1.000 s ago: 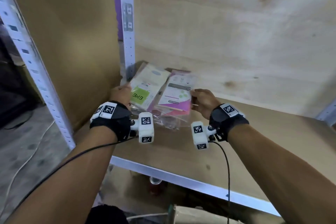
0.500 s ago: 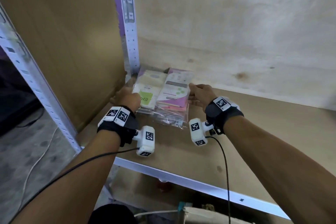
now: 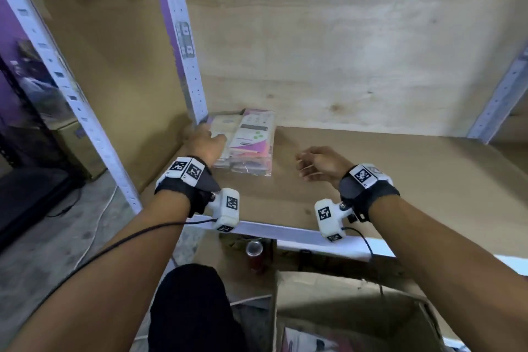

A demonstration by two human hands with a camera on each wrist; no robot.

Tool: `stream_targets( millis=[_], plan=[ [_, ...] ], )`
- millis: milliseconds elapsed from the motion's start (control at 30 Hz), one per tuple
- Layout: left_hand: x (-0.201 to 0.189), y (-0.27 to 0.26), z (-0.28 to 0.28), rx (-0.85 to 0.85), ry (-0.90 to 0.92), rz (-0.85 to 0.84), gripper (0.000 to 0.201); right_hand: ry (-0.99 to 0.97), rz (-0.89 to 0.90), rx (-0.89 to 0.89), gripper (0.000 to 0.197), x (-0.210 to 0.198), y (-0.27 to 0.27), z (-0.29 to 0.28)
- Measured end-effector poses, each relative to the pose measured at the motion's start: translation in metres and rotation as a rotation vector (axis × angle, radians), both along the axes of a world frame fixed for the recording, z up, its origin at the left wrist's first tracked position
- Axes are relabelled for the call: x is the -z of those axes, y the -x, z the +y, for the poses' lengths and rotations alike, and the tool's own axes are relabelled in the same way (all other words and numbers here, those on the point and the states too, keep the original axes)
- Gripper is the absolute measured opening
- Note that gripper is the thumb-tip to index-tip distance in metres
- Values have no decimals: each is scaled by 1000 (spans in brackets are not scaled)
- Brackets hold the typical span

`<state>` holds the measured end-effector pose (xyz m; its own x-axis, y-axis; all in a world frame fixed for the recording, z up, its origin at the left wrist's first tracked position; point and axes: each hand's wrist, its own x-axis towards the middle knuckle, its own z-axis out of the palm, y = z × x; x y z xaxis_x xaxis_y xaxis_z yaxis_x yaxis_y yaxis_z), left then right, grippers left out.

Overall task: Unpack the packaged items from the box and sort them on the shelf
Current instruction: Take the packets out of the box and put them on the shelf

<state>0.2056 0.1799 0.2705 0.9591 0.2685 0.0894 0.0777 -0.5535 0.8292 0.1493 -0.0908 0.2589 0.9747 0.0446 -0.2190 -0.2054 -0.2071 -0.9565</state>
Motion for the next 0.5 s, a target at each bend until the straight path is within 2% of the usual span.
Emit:
stream_targets(
  millis=[100,200,300,400,500],
  plan=[
    [-9,28,-32,29,138,-51,41,9,-22,-7,11,-5,40,-16],
    [-6,74,-70,92,151,-82,28,55,-35,-11,11,-1,93,-37],
    [23,124,-106,225,164,-78,11,168,-21,-55,11,14,144,-59],
    [62,173,-133,315,181,-13,15,254,4,-51,12,35,190,-83],
    [98,214,-152,397,160,39,9,348,40,-56,14,60,227,-108]
  ],
)
